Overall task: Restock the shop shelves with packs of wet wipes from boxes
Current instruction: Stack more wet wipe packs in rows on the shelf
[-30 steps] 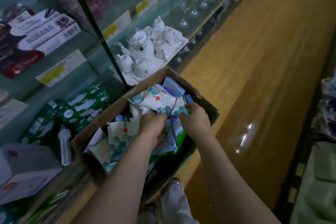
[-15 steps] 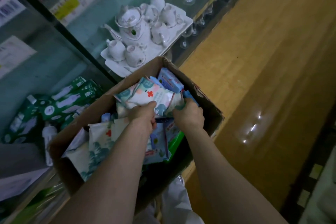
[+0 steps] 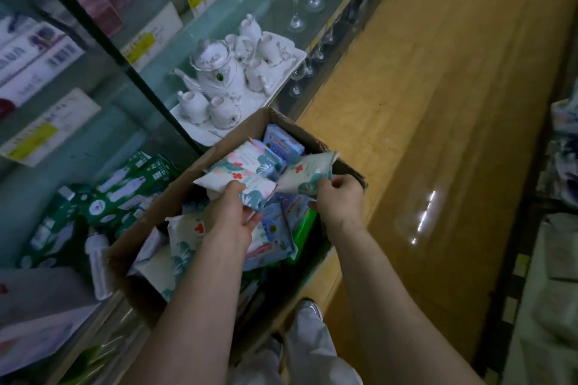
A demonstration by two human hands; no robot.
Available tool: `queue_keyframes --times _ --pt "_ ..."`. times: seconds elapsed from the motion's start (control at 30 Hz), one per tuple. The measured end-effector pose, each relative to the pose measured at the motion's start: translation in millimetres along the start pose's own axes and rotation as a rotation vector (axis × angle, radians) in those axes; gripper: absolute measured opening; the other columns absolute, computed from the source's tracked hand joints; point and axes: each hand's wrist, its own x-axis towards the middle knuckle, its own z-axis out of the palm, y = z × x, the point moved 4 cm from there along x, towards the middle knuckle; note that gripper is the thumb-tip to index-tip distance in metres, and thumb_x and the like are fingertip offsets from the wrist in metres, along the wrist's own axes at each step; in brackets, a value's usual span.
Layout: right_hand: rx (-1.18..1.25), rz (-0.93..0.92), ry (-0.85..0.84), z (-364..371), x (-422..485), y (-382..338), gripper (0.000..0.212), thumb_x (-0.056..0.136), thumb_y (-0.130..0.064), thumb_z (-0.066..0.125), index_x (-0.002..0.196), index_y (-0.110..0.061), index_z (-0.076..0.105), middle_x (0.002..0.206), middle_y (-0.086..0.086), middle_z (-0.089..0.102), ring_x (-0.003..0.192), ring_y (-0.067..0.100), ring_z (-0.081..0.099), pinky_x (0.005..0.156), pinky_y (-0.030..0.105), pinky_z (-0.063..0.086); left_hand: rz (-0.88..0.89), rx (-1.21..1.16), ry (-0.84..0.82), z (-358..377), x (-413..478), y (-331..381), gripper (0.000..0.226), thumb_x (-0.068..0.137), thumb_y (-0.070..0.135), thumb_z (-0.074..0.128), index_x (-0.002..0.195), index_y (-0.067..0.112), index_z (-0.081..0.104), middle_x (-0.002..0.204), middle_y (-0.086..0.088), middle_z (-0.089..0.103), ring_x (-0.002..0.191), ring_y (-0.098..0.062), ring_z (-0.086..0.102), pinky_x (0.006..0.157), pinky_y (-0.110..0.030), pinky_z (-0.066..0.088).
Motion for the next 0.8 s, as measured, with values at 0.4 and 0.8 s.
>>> queue_keyframes --times 0.4,0.8 --pt "0.549 -0.080 0.270 -86 -138 2 0.009 0.096 -0.012 0.052 0.087 -0.009 0.050 0.094 0.012 0.064 0.081 0.024 0.069 0.083 0.045 0.057 0.072 0.138 -0.263 -4 -105 -6 0.020 0.089 0.016 0.060 0.106 0.008 0.055 0.104 -0.014 0.059 0.065 -0.018 0.054 0.046 -0.025 0.047" --pt "0.840 -0.159 0.694 -220 -258 45 0.003 0.096 -0.014 0.053 0.094 -0.015 0.055 0.098 0.008 0.068 0.082 0.018 0.071 0.066 0.027 0.059 0.055 0.398 -0.735 46 -265 -94 0.029 0.086 0.013 0.061 0.114 0.009 0.057 0.090 -0.008 0.066 0.068 -0.018 0.063 0.055 -0.029 0.046"
